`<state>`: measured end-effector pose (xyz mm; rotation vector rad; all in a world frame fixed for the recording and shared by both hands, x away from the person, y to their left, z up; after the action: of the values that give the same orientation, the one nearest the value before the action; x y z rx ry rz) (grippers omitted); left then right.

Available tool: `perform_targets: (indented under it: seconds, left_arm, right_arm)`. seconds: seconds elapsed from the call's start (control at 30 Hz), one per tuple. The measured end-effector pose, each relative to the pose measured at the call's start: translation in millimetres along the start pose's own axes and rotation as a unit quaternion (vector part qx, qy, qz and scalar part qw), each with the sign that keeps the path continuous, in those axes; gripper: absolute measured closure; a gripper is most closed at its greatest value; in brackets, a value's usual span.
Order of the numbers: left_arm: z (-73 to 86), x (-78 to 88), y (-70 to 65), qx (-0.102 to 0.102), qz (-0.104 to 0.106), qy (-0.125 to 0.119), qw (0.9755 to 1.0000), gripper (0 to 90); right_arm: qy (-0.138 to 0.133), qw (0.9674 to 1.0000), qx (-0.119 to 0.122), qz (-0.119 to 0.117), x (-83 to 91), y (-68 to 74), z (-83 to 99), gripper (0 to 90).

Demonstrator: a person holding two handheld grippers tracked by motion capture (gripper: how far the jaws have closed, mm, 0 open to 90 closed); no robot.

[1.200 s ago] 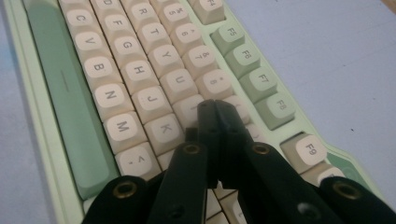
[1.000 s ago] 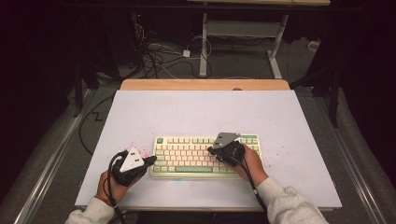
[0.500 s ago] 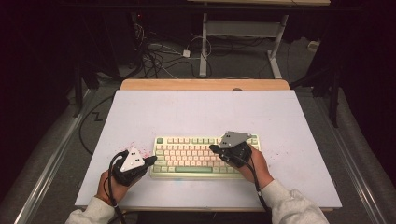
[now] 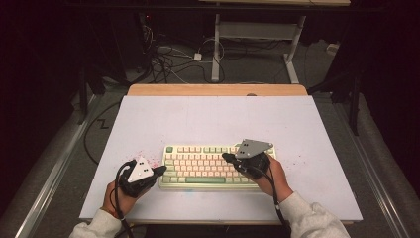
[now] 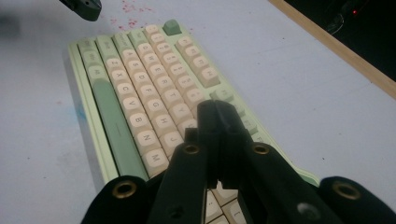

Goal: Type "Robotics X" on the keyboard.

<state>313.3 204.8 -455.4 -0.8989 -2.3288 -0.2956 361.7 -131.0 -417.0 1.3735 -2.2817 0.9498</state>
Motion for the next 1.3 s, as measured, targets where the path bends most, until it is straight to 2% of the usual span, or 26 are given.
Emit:
perform_targets:
  seconds: [0.5, 0.87, 1.03, 1.3]
  left_arm:
    - [0.1, 0.0, -0.2, -0.002, 0.002, 0.001, 1.0000, 87.2]
    - [-1.0, -1.1, -1.7, 0.000, 0.008, -0.002, 1.0000, 87.2]
    - [-8.1, -4.7, -11.8, -0.012, 0.023, -0.003, 0.9997, 87.2]
    - [-30.1, -19.3, -34.4, -0.043, 0.052, -0.001, 0.9977, 87.3]
  right_arm:
    - [-0.017, 0.9997, 0.010, -0.012, 1.3, 8.2, -9.2, 90.0]
    - [-0.014, 0.9995, 0.015, -0.025, -6.2, 14.5, -12.4, 90.0]
    - [-0.017, 0.9996, 0.011, -0.021, -3.1, 13.0, -10.9, 90.0]
    - [-0.027, 0.9996, 0.003, -0.007, 14.2, 6.7, -6.5, 90.0]
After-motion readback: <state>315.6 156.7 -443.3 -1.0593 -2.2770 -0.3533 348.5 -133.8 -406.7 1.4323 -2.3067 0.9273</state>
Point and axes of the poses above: each handheld gripper's, and its own axes: x roughly backward along the jaws, z roughly out of its underside, y roughly to its left, the point moved 1 cm from there along -x, roughly forward along the jaws, and after that the axes turned 13 degrees about x, right-handed, at the moved point
